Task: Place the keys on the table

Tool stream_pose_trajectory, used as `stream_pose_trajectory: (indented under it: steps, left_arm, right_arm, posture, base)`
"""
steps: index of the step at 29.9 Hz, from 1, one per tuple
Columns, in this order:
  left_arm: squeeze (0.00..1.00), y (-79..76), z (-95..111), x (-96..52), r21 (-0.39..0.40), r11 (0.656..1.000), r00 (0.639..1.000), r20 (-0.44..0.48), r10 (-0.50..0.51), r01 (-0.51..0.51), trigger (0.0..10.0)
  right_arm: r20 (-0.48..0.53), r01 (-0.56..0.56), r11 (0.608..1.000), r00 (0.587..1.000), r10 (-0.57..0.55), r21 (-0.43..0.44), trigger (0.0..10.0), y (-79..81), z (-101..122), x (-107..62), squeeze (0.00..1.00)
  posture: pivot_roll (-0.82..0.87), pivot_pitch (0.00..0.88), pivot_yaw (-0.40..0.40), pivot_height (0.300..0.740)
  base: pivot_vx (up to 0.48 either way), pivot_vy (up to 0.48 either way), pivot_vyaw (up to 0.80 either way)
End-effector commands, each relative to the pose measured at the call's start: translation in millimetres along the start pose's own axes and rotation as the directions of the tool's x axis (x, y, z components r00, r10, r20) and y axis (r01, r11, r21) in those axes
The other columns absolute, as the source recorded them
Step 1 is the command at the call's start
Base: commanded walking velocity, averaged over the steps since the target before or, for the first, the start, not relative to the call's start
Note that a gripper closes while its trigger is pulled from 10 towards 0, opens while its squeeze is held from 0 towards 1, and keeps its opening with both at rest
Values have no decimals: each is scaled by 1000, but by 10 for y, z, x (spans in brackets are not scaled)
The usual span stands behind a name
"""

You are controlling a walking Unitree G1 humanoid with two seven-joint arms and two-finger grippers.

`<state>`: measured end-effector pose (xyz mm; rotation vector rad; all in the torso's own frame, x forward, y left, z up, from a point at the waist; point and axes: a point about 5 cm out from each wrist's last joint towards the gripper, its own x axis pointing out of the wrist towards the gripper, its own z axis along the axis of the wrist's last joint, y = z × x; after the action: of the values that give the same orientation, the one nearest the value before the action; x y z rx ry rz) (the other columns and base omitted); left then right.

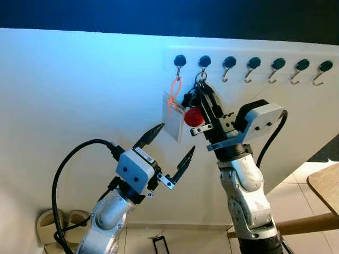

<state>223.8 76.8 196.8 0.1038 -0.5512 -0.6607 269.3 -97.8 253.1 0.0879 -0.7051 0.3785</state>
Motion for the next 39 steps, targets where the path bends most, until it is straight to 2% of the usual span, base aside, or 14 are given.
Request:
stream_pose_trajectory:
  steps: [1,10,22,31,39]
  left_arm:
    - [0,-12,37,6,-11,1000,1000,18,-1,2,10000]
    - [0,-20,31,-13,-14,1000,1000,10,-5,5,10000]
    - [0,-17,26,-6,-11,1000,1000,7,-13,13,10000]
    - [0,-16,28,-7,-10,1000,1000,6,-13,13,10000]
    - [0,-7,32,-2,-8,1000,1000,8,-16,16,10000]
  right_arm:
    - [122,-3,1000,992,6,-22,0,7,250,36,0]
    - [81,-26,999,996,28,-21,0,70,226,-105,0]
    - [22,15,999,1000,-14,-49,0,-35,174,-188,0]
    - [11,44,998,999,-44,-38,0,-86,169,-177,0]
    - [48,32,999,998,-30,-28,0,-72,249,-103,0]
  posture:
    - [43,98,-44,740]
    - [43,96,-40,740]
    - [44,100,-38,740]
    - [46,101,-37,740]
    - [48,103,-33,740]
  base:
    - [0,0,0]
    - [0,0,0]
    - [0,0,0]
    - [0,0,0]
    - [0,0,0]
